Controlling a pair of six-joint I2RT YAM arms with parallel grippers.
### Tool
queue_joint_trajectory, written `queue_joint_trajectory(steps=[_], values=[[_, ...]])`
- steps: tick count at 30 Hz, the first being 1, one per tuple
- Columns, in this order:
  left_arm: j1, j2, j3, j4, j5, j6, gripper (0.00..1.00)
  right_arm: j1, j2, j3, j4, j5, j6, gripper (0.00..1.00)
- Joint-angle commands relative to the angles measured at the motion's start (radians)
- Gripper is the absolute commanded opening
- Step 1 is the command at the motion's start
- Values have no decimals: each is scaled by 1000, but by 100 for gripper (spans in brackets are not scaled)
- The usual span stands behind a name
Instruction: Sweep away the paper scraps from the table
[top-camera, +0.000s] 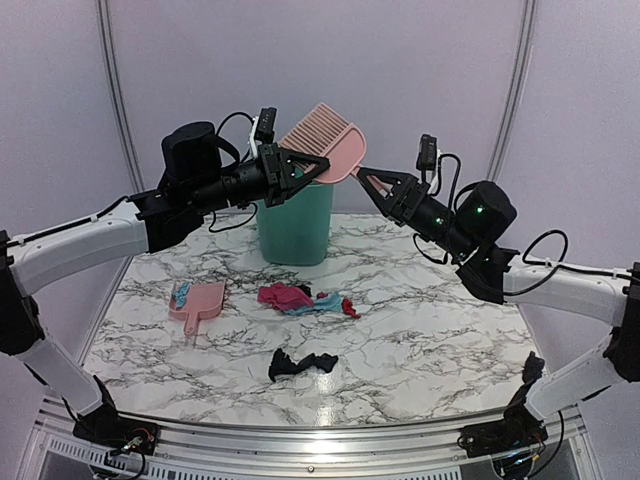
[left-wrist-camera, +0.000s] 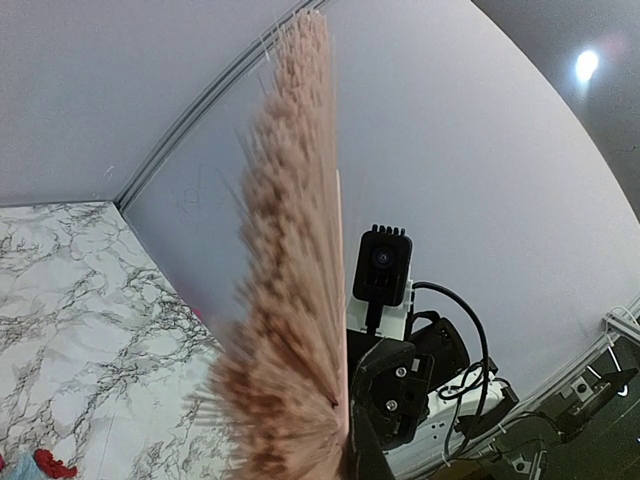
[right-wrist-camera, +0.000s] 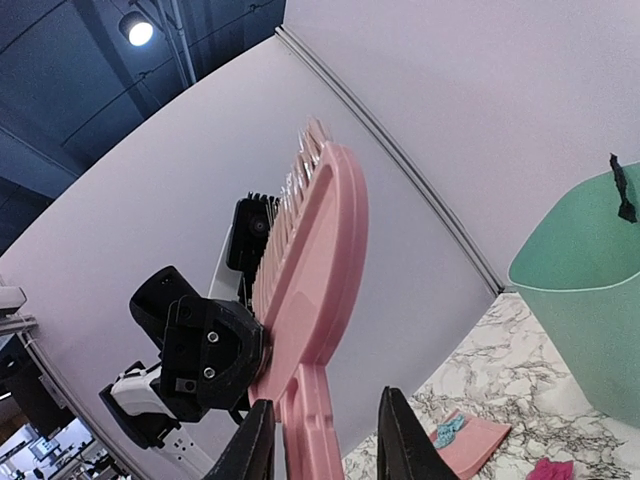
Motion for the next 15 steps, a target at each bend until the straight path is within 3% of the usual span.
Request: queue_joint_trajectory(steps=[1, 15], values=[[4, -2, 8, 52, -3, 15, 0, 10, -7, 45, -18, -6, -9, 27], [1, 3, -3, 53, 5, 11, 0, 11, -17, 42, -29, 9, -26, 28]])
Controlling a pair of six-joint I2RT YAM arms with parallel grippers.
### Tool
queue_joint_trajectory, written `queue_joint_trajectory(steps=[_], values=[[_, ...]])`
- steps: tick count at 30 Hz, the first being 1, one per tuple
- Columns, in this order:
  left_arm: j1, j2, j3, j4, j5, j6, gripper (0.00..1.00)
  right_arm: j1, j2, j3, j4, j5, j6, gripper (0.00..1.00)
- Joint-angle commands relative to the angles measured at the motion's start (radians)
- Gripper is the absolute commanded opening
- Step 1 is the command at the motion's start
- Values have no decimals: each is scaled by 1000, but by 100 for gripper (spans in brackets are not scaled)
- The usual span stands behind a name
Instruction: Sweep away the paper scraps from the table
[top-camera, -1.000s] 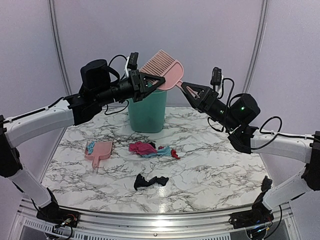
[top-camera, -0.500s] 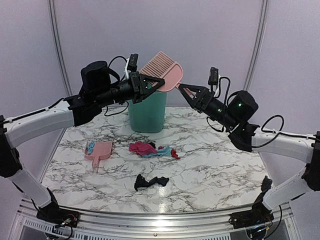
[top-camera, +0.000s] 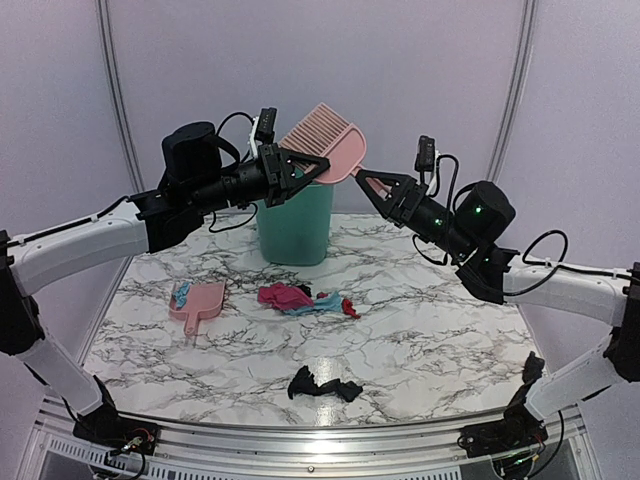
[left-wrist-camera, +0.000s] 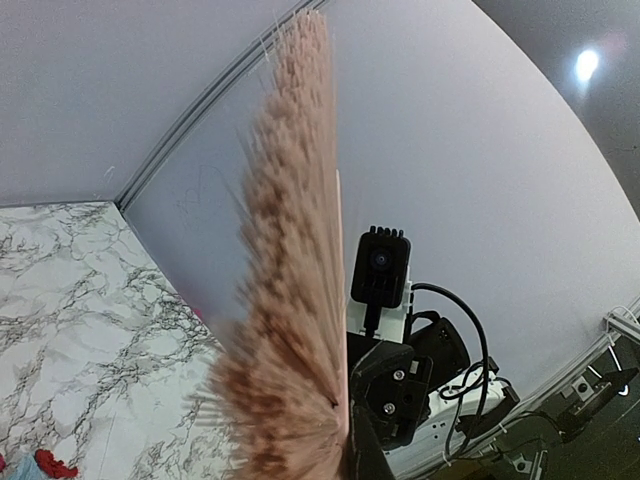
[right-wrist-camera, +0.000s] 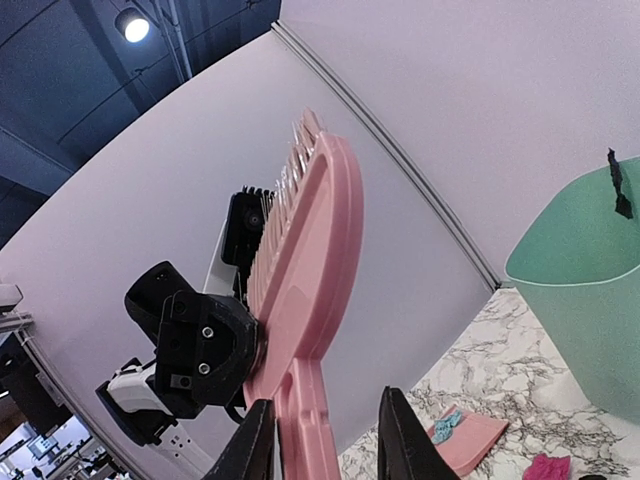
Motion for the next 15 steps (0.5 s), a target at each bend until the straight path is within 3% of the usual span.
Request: queue_joint_trajectory(steps=[1, 7, 11, 15], values=[[1, 2, -2, 53, 4, 8, 0, 8, -17, 42, -11, 12, -21, 28], [-3, -2, -17, 53, 5, 8, 0, 7, -21, 47, -24, 19, -31, 24], [-3, -12, -42, 53, 3, 15, 0, 8, -27, 50, -58, 23, -45, 2], [-3, -29, -77, 53, -14, 33, 6, 8, -45, 33, -94, 27, -53, 0]])
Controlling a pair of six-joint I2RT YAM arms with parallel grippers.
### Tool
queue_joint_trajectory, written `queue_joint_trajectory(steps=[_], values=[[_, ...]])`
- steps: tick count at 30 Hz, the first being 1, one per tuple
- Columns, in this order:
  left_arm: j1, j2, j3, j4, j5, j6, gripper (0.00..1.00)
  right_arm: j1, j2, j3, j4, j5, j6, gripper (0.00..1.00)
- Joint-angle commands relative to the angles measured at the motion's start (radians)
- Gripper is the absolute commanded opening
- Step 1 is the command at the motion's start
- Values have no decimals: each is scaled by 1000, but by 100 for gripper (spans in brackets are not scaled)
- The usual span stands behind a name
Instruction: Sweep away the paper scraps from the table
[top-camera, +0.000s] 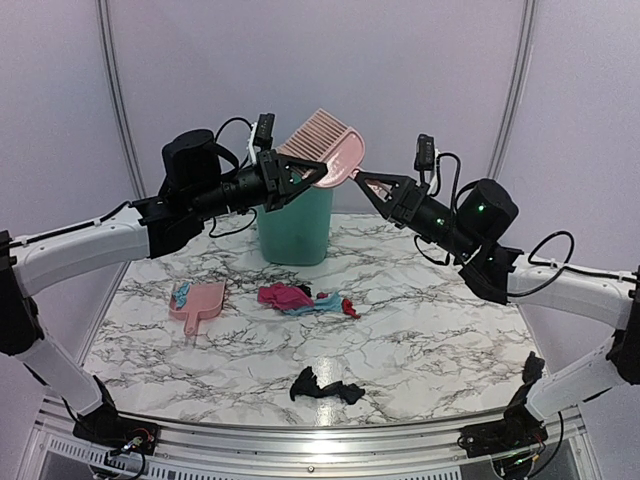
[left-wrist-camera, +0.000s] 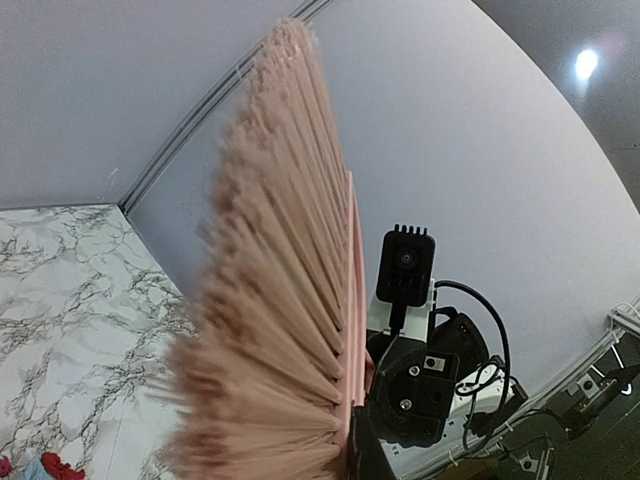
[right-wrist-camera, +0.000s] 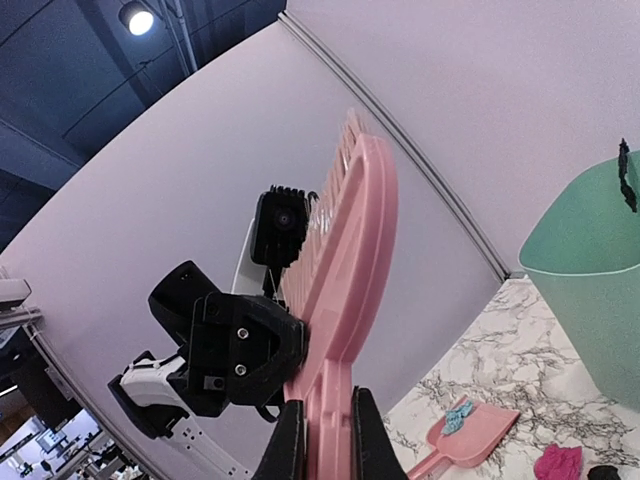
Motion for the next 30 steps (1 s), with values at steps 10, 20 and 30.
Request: queue_joint_trajectory(steps=[10, 20, 30], values=[[10, -193, -269, -27, -133, 106, 69, 3, -156, -21, -381, 103, -228, 0], [16, -400, -404, -440, -460, 277, 80, 2, -230, -18, -735, 191, -452, 0], [15, -566, -506, -673, -619, 359, 79, 49, -185, 132, -1227, 0, -546, 0]])
